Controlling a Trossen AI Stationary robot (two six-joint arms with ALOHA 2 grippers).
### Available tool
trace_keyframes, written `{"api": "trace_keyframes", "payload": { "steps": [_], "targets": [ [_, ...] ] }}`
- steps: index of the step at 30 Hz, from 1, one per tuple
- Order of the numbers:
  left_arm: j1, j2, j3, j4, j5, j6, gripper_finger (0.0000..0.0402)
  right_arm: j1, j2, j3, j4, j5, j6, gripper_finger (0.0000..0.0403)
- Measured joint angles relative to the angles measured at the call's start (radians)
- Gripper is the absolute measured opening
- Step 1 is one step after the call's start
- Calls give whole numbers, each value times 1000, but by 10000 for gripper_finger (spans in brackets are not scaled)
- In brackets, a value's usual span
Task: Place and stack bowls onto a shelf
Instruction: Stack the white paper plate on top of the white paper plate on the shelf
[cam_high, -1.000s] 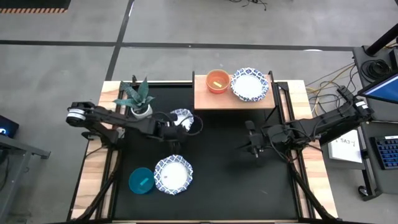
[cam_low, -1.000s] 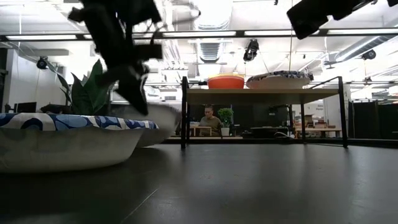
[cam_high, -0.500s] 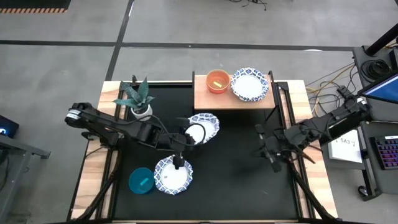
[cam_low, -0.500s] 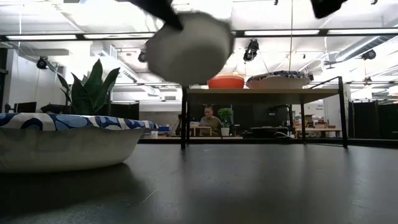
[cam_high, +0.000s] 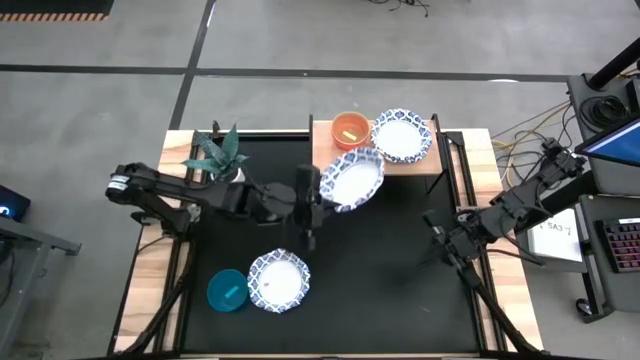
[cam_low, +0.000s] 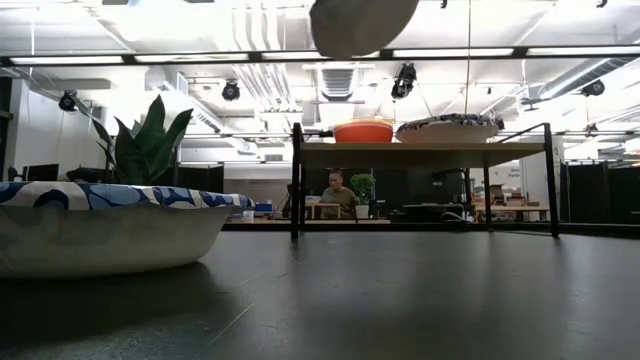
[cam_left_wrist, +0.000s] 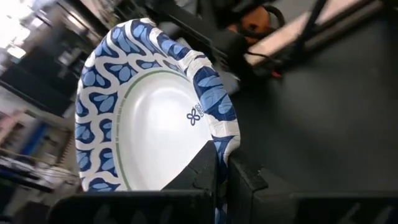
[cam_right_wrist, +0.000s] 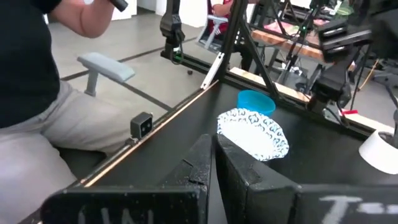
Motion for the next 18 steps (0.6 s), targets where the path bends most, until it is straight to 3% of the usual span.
{"api": "trace_keyframes", "payload": {
  "steps": [7,18],
  "targets": [
    [98,65,72,77,98,92,0,0,-10,0,-53,-2,-11,13],
    [253,286,294,31,117,272,0,0,-83,-1,-158,-10,2,13]
  ]
}}
